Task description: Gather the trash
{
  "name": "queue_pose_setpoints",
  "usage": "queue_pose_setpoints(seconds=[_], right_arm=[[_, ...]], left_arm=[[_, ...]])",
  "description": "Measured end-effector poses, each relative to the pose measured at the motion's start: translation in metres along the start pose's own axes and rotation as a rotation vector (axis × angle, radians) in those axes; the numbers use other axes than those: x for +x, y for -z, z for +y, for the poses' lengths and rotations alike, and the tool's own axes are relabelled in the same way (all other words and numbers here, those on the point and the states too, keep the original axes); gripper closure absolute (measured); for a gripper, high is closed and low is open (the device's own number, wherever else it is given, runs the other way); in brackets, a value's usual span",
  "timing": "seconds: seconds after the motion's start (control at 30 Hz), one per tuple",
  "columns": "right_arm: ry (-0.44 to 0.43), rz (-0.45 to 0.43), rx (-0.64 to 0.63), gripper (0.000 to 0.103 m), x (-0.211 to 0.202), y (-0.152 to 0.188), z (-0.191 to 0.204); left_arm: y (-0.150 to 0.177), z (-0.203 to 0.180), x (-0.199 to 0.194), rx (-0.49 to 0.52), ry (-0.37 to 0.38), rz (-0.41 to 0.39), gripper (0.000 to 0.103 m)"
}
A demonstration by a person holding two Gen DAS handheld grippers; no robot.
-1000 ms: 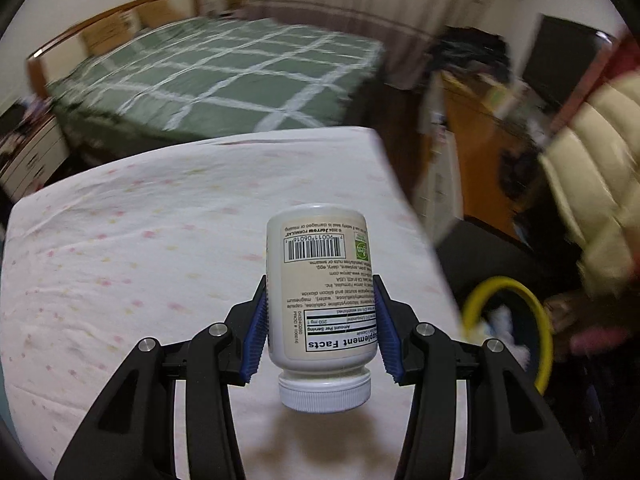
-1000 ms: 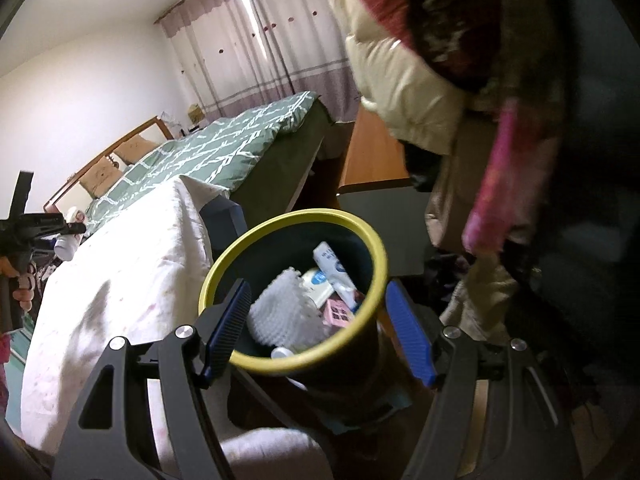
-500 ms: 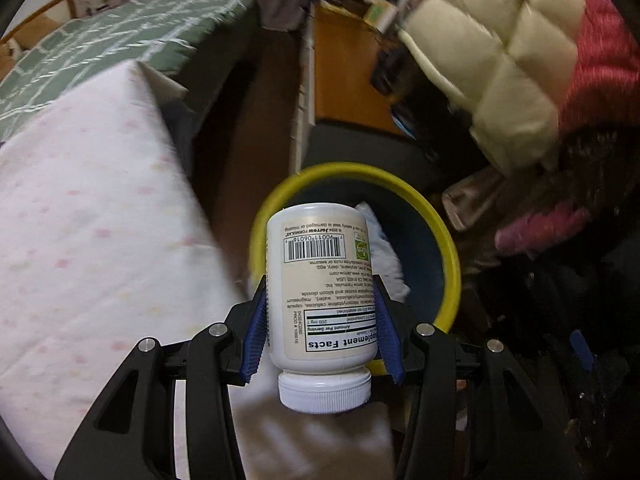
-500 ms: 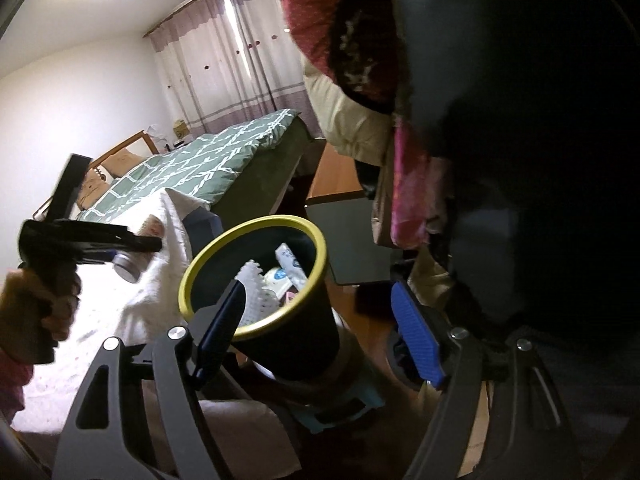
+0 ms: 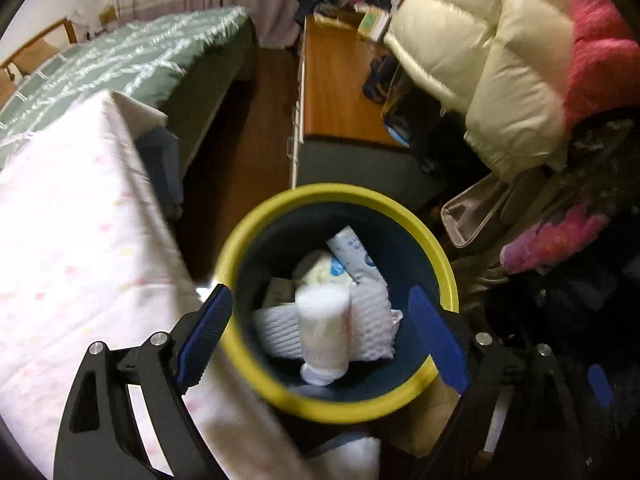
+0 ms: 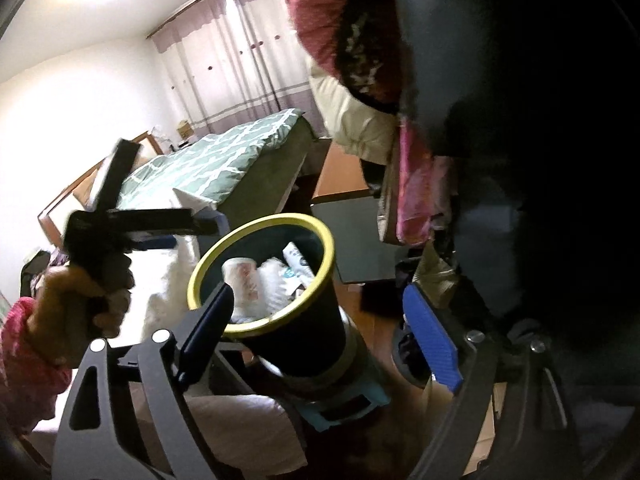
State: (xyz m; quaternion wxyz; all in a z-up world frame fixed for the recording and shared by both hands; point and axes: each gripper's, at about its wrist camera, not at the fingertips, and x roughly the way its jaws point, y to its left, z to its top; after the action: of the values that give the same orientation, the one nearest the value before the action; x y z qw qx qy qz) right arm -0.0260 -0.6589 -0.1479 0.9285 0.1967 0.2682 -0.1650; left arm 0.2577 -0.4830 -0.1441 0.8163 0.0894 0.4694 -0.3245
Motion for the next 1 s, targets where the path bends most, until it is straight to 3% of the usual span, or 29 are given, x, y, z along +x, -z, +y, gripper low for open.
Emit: queue_pose_setpoints(seconds=[0.07, 0.13, 0.2, 0.4, 0.53, 0.7, 0.8, 1.0], right_arm=[[-0.015, 0.008, -0.009, 0.021, 0.001, 0.0, 0.008], [-0.037, 0.007, -0.027, 0.02, 0.0, 0.001, 0.019], [-0.068, 0.001, -0.057, 0.016, -0.002, 0.001, 0.035], [-0.175, -0.013, -0.184, 0.011, -0.011, 0.006, 0.099], [-0.229, -0.026, -0.266, 0.01, -0.022, 0.014, 0.141], [-0.261, -0.066, -0.345, 0.007, -0.046, 0.027, 0.178], [-0.262, -0.092, -0.372, 0.007, -0.059, 0.032, 0.191], [-0.219, -0.125, -0.385, 0.007, -0.084, 0.041, 0.197]], left_arm=[[0.008, 0.011, -0.034, 0.004, -0.014, -0.069, 0.013], [0.025, 0.024, -0.078, 0.021, -0.054, -0.161, 0.005], [0.043, 0.038, -0.119, 0.019, -0.087, -0.233, 0.005], [0.124, 0.1, -0.236, -0.086, -0.216, -0.393, 0.005], [0.177, 0.132, -0.28, -0.151, -0.325, -0.428, 0.005], [0.241, 0.162, -0.321, -0.262, -0.405, -0.478, 0.005], [0.28, 0.171, -0.347, -0.321, -0.456, -0.525, 0.005], [0.327, 0.173, -0.382, -0.357, -0.54, -0.602, 0.005]])
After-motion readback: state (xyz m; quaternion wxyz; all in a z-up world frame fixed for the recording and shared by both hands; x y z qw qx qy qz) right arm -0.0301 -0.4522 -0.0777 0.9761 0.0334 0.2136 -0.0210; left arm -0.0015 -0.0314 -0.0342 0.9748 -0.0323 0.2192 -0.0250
